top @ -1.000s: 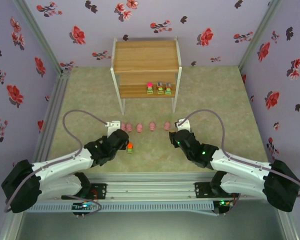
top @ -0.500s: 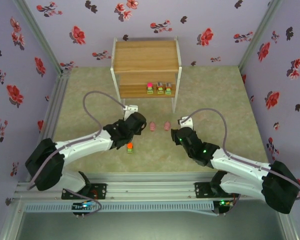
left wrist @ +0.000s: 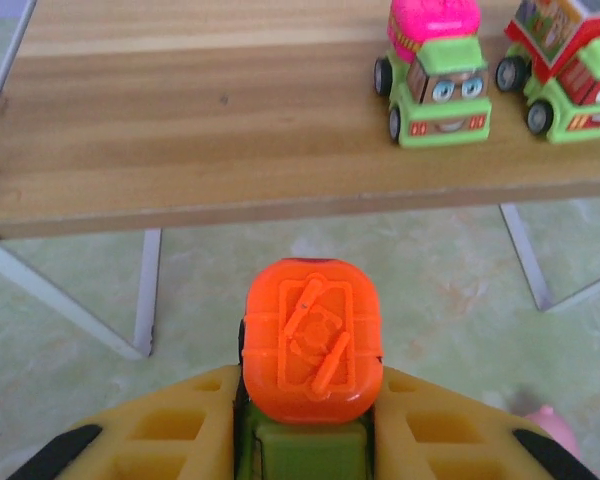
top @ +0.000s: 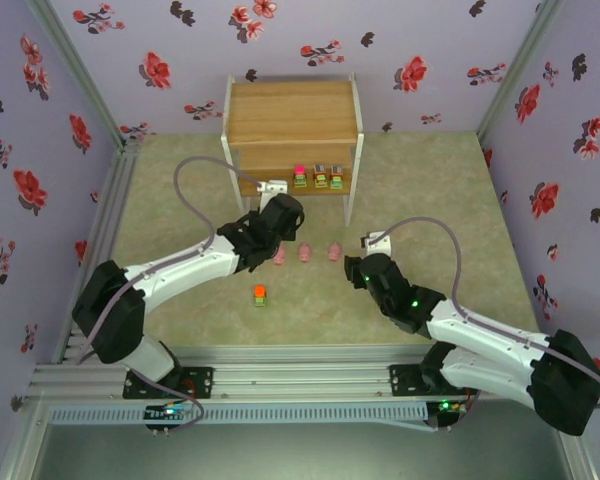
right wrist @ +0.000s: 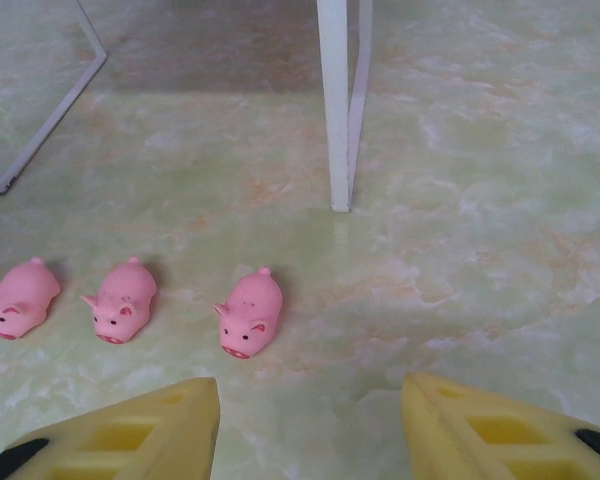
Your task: Place and organize the plastic toys onto the shelf
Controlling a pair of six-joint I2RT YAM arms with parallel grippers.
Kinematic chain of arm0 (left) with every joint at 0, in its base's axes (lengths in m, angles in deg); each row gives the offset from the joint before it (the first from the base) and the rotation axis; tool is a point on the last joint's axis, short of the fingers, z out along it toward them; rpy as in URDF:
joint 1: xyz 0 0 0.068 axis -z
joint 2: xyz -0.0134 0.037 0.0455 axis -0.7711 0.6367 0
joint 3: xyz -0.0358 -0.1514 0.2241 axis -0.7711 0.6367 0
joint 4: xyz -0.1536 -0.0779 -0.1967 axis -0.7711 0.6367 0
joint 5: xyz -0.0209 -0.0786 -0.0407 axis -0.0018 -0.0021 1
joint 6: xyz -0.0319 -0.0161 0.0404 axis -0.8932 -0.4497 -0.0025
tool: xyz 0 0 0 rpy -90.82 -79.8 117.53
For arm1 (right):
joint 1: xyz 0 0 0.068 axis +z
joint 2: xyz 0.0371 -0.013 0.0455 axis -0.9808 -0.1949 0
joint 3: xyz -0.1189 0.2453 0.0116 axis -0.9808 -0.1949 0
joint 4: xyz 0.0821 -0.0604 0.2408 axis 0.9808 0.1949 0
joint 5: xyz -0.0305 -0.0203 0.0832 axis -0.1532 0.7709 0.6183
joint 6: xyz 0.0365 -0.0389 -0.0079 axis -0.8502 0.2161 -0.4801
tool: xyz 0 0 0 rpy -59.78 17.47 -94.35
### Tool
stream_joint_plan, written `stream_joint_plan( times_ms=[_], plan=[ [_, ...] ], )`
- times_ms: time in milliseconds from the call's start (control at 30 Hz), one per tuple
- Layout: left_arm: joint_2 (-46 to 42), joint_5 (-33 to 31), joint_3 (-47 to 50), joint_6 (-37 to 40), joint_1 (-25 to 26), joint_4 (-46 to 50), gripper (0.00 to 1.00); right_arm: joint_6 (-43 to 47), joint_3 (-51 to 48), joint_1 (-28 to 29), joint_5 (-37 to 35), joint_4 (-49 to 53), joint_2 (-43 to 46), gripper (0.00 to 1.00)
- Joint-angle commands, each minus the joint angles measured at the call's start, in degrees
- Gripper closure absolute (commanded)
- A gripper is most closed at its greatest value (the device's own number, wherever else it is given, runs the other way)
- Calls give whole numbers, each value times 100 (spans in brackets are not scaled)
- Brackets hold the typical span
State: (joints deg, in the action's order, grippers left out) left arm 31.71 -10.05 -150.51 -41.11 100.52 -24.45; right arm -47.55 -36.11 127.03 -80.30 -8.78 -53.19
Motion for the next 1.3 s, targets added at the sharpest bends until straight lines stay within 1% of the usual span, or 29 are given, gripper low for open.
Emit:
stream_joint_plan(
  times_ms=[0,133,333,500,767,1267],
  plan=[
    [194,-8,-359,217,-125,46,75,-114,-107,-64,38,27,166,67],
    [385,-5,-645,292,-267,-6,75,-123,-157,-98,147,-4,252,67],
    [607,138,-993,398,-500,-84,76,32,-257,-107,1061,-398,271,65],
    [821,302,-1277,475,-633,-41,75,77,-252,-102,1314,-497,187,64],
    [1073,451,-1569,499,-756,-49,75,95,-199,-107,1535,-615,-74,64],
    [1409,487,-1882,520,-837,-120,75,138,-197,-93,1608,-648,-95,63]
  ],
)
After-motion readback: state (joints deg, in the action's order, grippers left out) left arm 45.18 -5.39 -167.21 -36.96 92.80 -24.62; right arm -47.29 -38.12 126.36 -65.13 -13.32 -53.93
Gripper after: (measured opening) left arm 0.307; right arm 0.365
